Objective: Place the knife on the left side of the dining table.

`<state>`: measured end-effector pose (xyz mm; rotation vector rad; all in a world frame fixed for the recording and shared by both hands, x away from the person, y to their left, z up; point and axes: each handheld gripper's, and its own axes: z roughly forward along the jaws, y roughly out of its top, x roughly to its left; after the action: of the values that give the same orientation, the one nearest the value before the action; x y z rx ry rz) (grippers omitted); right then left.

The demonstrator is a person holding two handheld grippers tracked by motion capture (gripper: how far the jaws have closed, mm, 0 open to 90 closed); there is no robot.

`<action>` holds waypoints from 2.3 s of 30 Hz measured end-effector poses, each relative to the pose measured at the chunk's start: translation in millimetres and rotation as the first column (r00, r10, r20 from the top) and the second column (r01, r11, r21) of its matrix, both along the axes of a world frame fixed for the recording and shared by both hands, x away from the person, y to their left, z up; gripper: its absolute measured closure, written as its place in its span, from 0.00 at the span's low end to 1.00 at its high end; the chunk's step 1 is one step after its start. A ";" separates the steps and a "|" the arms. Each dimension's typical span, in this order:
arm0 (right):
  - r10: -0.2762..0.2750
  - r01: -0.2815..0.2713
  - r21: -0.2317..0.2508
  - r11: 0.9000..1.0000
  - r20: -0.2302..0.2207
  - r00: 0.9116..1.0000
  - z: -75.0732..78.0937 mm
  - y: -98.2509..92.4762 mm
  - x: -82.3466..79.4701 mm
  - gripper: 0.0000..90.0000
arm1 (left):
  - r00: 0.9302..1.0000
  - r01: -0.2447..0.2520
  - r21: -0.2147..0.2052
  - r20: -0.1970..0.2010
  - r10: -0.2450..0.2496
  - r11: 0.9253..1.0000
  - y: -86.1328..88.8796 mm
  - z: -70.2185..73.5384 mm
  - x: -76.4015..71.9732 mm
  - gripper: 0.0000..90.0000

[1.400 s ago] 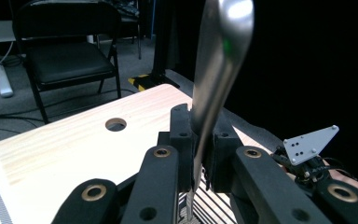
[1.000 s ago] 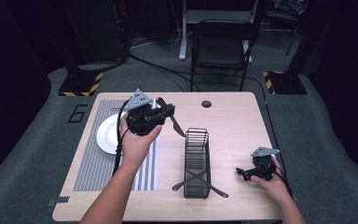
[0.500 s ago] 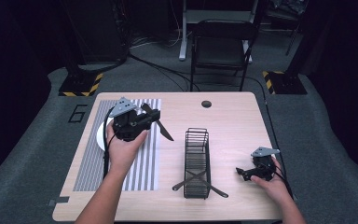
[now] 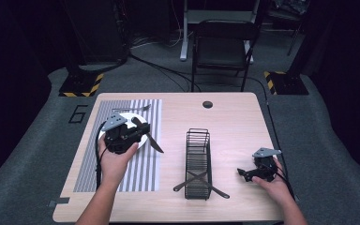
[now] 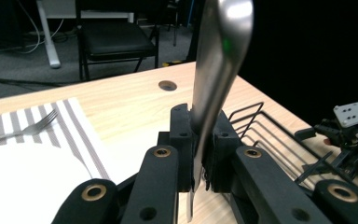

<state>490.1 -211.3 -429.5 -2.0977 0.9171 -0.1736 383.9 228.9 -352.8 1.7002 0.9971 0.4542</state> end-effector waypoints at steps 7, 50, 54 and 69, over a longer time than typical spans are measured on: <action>-0.002 0.002 -0.001 1.000 0.000 1.000 -0.1 0.0 0.0 0.00 | 0.999 -0.027 -0.012 -0.031 0.027 1.000 12.9 -18.0 -5.5 0.93; -0.001 0.001 0.000 1.000 -0.002 1.000 0.0 -0.1 -0.1 0.00 | 0.978 -0.175 -0.096 -0.129 0.163 0.980 72.6 -75.9 -23.2 0.89; -0.001 0.001 0.000 1.000 -0.002 1.000 0.0 -0.1 -0.1 0.00 | 0.972 -0.207 -0.122 -0.142 0.189 0.971 82.1 -83.4 -24.5 0.87; -0.001 0.001 -0.001 1.000 -0.002 1.000 0.0 -0.1 -0.1 0.00 | 0.953 -0.284 -0.232 -0.179 0.246 0.930 111.7 -116.8 -32.2 0.82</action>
<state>490.0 -211.4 -429.5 -2.0981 0.9198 -0.1729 351.7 340.5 -469.6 1.3866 1.3445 0.3595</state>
